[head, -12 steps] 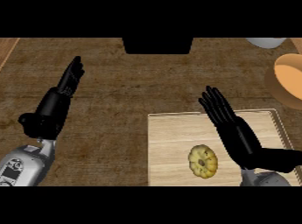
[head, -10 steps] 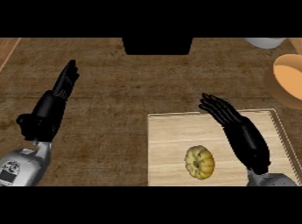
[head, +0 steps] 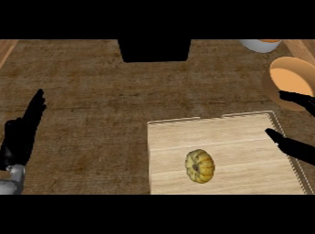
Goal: Pick the squash from the tray and place it in the pot
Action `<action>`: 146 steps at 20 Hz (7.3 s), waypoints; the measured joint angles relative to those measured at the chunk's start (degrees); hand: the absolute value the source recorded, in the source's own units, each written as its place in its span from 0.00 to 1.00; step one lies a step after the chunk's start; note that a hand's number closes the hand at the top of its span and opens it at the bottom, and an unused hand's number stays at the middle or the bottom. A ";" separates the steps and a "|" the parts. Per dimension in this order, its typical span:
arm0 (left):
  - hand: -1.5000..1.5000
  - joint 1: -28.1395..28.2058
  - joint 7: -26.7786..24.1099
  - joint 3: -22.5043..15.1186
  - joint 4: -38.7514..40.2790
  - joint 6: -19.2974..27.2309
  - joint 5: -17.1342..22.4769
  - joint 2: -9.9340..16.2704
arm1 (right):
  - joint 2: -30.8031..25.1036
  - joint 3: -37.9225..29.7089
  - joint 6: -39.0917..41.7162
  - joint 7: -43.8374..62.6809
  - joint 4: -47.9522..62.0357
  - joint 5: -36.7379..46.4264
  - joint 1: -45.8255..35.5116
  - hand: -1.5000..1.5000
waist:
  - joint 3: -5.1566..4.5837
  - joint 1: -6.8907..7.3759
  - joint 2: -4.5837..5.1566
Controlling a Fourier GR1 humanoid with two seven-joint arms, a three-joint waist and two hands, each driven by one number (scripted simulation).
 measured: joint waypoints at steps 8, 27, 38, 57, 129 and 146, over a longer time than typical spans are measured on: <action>0.50 5.67 -0.87 3.19 -1.14 -1.15 1.93 2.17 | -3.15 6.16 -7.85 10.44 -18.22 25.94 13.75 0.00 | 0.56 -0.38 0.62; 0.50 4.64 -2.63 2.12 -1.82 -3.88 1.83 1.10 | 8.96 28.89 43.91 59.32 -31.84 50.97 8.95 0.00 | 0.60 4.80 2.52; 0.50 4.32 -3.50 3.12 0.18 -4.63 1.34 0.57 | 32.27 31.59 58.10 62.76 -15.85 54.87 -2.73 0.00 | 0.86 4.05 2.27; 0.50 5.31 -2.11 5.74 -1.53 -6.07 0.17 -0.52 | 39.88 27.15 61.63 64.97 2.02 59.12 -9.29 0.00 | 1.05 3.10 2.07; 0.50 5.29 -1.63 12.04 -3.15 -12.71 -7.79 -8.11 | 6.65 -30.96 9.55 29.74 52.37 49.86 -56.88 1.00 | 1.11 4.27 2.59; 0.50 1.96 -0.79 11.01 -2.89 -13.92 -8.61 -9.00 | -1.71 -38.80 0.16 14.32 80.86 46.27 -59.86 0.00 | 1.35 6.95 4.07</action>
